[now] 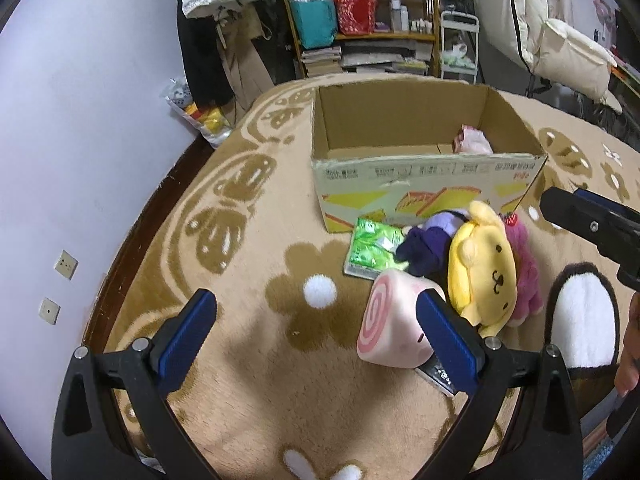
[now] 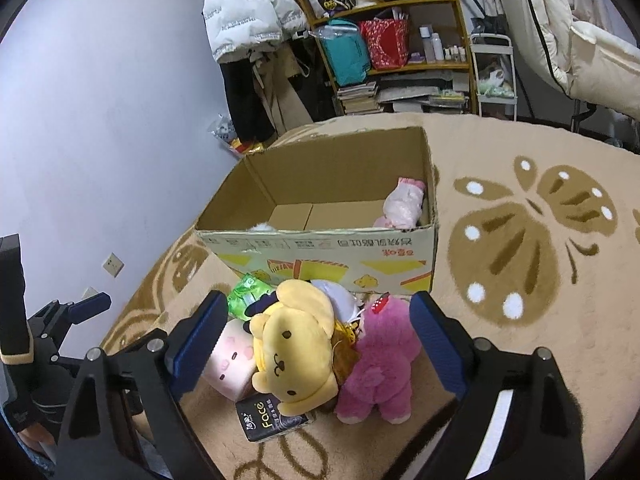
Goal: Organize soft objects
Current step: 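Withdraw both tools from the box toward the remaining toys, then grasp the pink roll-cake plush with the left gripper while the right gripper grasps the yellow dog plush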
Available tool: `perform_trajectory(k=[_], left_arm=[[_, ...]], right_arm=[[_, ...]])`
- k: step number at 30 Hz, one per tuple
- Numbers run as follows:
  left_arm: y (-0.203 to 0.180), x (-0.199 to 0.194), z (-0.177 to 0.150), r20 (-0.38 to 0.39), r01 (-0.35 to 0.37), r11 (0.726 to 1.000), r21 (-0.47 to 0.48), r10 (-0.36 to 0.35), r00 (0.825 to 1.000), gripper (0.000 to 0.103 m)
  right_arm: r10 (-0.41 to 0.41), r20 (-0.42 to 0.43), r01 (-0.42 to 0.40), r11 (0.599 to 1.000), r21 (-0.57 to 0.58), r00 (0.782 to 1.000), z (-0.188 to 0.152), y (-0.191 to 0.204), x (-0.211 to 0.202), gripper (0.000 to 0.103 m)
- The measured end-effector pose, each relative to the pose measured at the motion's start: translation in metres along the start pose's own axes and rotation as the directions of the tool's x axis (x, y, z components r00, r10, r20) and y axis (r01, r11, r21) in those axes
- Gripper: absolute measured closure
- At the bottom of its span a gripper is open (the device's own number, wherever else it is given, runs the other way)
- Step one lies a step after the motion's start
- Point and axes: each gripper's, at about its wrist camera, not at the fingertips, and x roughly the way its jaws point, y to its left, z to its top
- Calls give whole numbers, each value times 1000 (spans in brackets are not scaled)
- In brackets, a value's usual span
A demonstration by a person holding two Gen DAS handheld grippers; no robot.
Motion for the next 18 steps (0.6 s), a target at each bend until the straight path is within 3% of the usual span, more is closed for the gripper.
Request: perform_trajectory(k=[18], left_arm=[[-18, 38, -1, -131, 93, 996, 14, -90, 987, 4]], right_arm=[[53, -101, -53, 999, 1, 993, -7, 4, 39, 7]])
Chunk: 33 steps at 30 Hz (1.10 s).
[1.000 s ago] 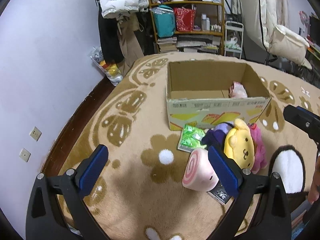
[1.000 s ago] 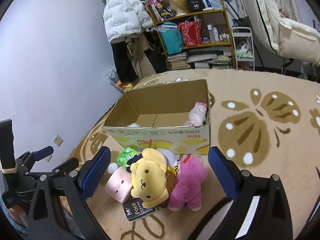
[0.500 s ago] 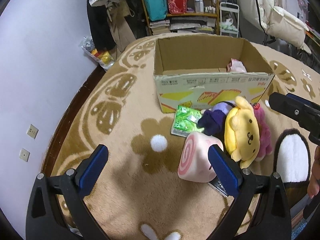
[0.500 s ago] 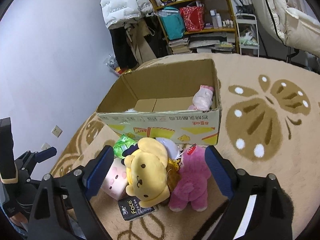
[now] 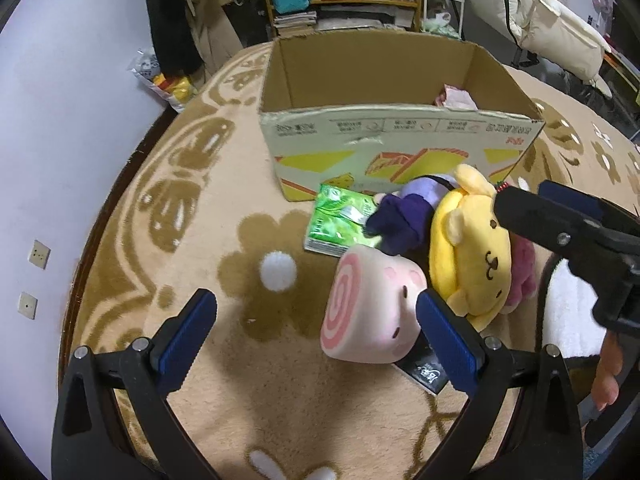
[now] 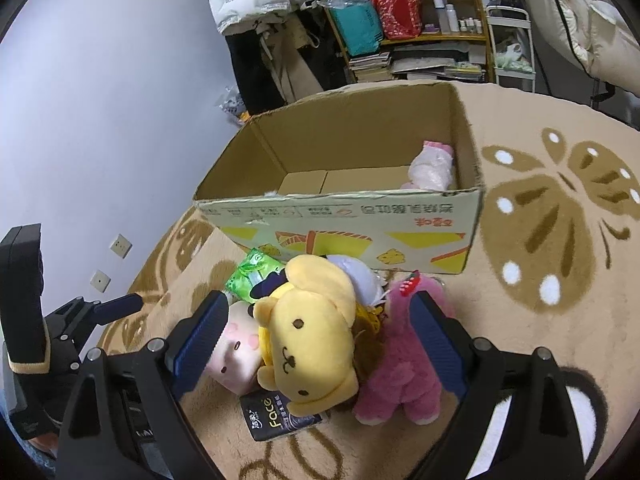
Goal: Organize soft objects
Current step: 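Grasp the pink roll-cake plush with the left gripper while the right gripper grasps the yellow dog plush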
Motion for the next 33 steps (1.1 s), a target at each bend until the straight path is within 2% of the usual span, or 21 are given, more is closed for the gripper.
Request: perform_trajectory(k=[6, 8, 14, 24, 33], left_arm=[[-8, 12, 1, -39, 40, 999, 5, -40, 998, 4], [-10, 18, 0, -58, 54, 999, 6, -53, 997, 4], [-17, 31, 0, -98, 71, 997, 23, -69, 993, 4], [-12, 51, 1, -154, 94, 995, -22, -96, 983, 4], [-12, 57, 0, -157, 95, 995, -7, -95, 983, 6]], right_arm=[[10, -37, -9, 1000, 3, 999, 2, -1, 17, 9], [16, -54, -16, 1000, 2, 998, 1, -2, 22, 17], [49, -103, -50, 999, -4, 993, -2, 0, 38, 29], [56, -105, -55, 998, 11, 993, -4, -1, 44, 30], [19, -112, -20, 1000, -11, 993, -6, 4, 38, 32]])
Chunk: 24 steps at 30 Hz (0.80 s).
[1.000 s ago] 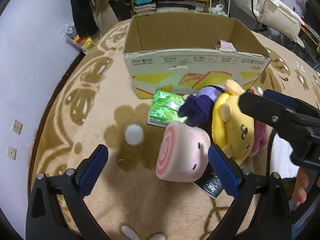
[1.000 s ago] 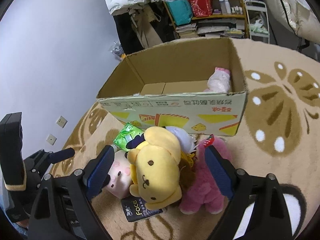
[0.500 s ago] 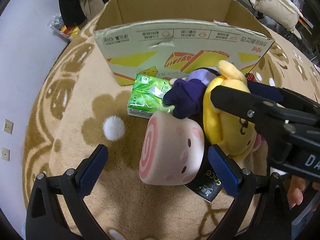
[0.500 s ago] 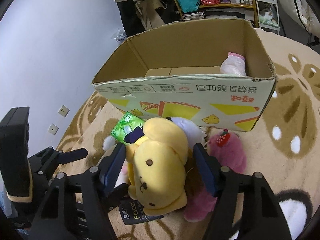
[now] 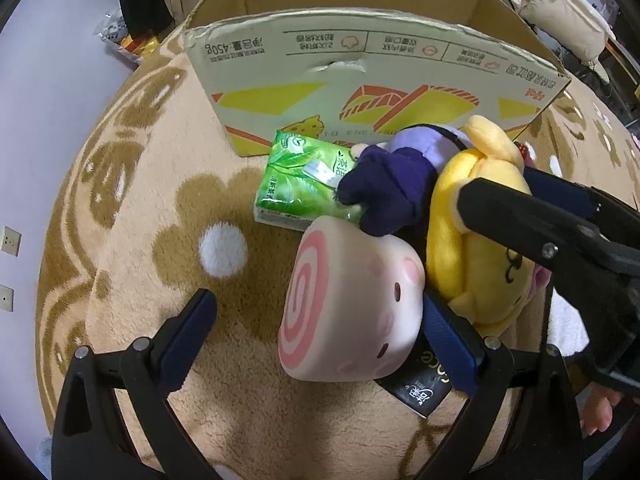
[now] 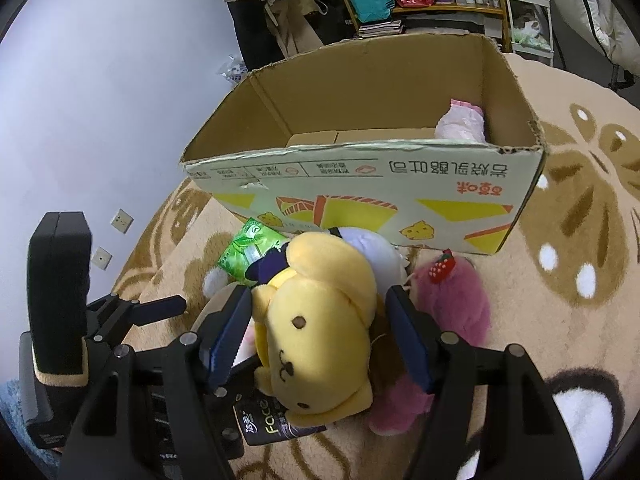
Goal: Organize soft objects
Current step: 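Grasp the pink roll-cake plush with the left gripper while the right gripper grasps the yellow dog plush, then carry both plushes over the box and release them inside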
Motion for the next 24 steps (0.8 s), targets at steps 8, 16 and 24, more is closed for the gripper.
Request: perform_trajectory(k=[8, 16, 24], left_arm=[[5, 4, -1, -15, 92, 995, -31, -93, 996, 41], [14, -9, -6, 47, 167, 979, -113, -163, 986, 53], [21, -40, -19, 168, 85, 987, -134, -62, 984, 56]], right_arm=[[-44, -29, 44, 999, -21, 999, -5, 1, -1, 52], [-2, 38, 1, 1000, 26, 999, -1, -11, -13, 56], [-15, 135, 10, 999, 43, 991, 0, -16, -37, 59]])
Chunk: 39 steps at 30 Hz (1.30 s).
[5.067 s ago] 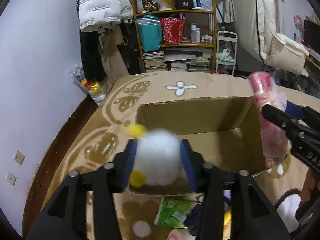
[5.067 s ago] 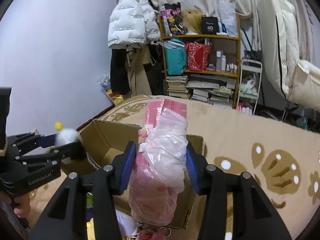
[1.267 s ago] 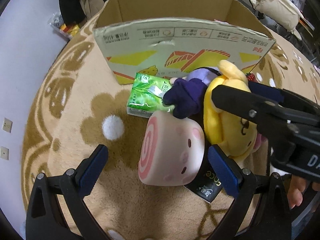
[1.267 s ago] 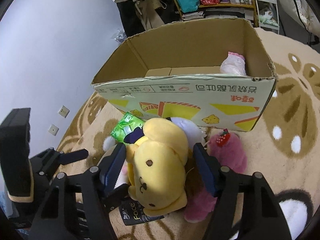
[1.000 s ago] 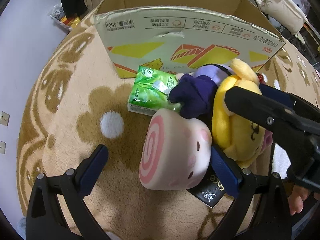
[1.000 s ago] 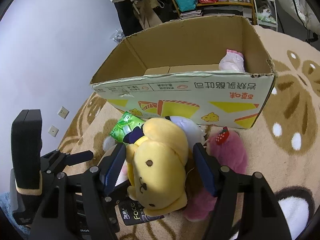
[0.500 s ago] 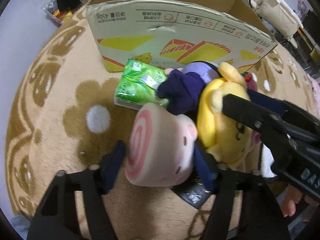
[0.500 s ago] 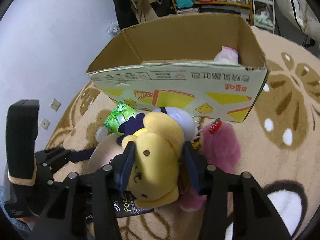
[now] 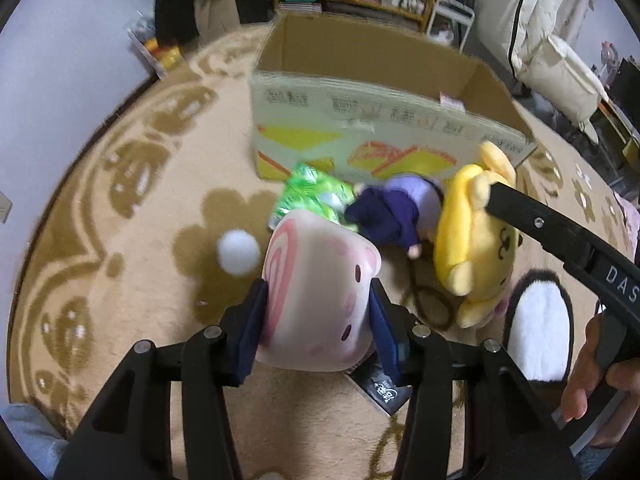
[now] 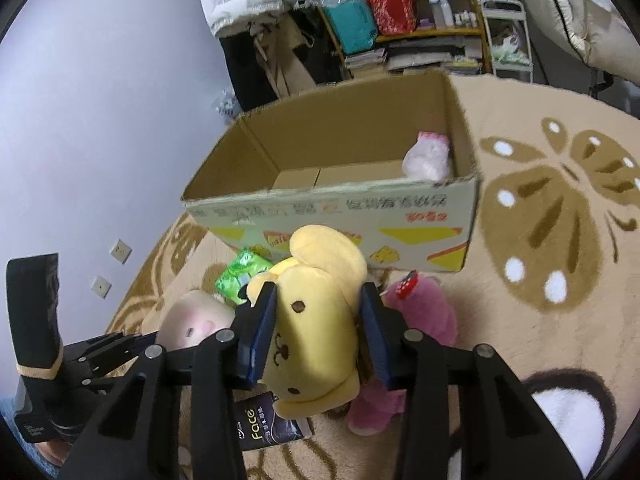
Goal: Organize soft objects
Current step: 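Carry both plushes over the box and release them inside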
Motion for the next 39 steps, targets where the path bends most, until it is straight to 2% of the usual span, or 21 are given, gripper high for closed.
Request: perform_trajectory(k=[4, 10, 13, 17, 20, 25, 27, 35, 39], left_arm=[[0, -26, -3, 105, -51, 999, -12, 52, 993, 56], [12, -66, -1, 216, -56, 997, -61, 68, 974, 56], [13, -79, 2, 256, -67, 996, -66, 82, 963, 56], [10, -90, 6, 303, -107, 993, -47, 116, 946, 56], [10, -99, 12, 330, -85, 995, -51, 97, 939, 56], [6, -107, 28, 387, -89, 995, -46, 100, 917, 56], [4, -108, 37, 420, -93, 995, -45, 103, 901, 56], [-5, -108, 76, 464, -134, 991, -15, 125, 877, 56], [-4, -102, 92, 486, -117, 993, -6, 105, 867, 56]], right_arm=[[-2, 71, 2, 1000, 8, 997, 1, -1, -22, 60], [-1, 171, 1, 1000, -2, 985, 2, 4, -57, 60], [18, 225, -17, 1000, -7, 974, 5, 7, -76, 60], [3, 280, 0, 1000, -12, 960, 12, 7, -93, 60], [-3, 308, 3, 1000, 1, 951, 18, 3, -101, 60], [-27, 371, 19, 999, 26, 928, 29, -12, -104, 60], [-24, 381, 11, 999, 37, 924, 33, -17, -101, 60], [-45, 387, 51, 999, -5, 921, 49, -16, -87, 60], [-51, 391, 72, 997, -40, 919, 59, -13, -80, 60]])
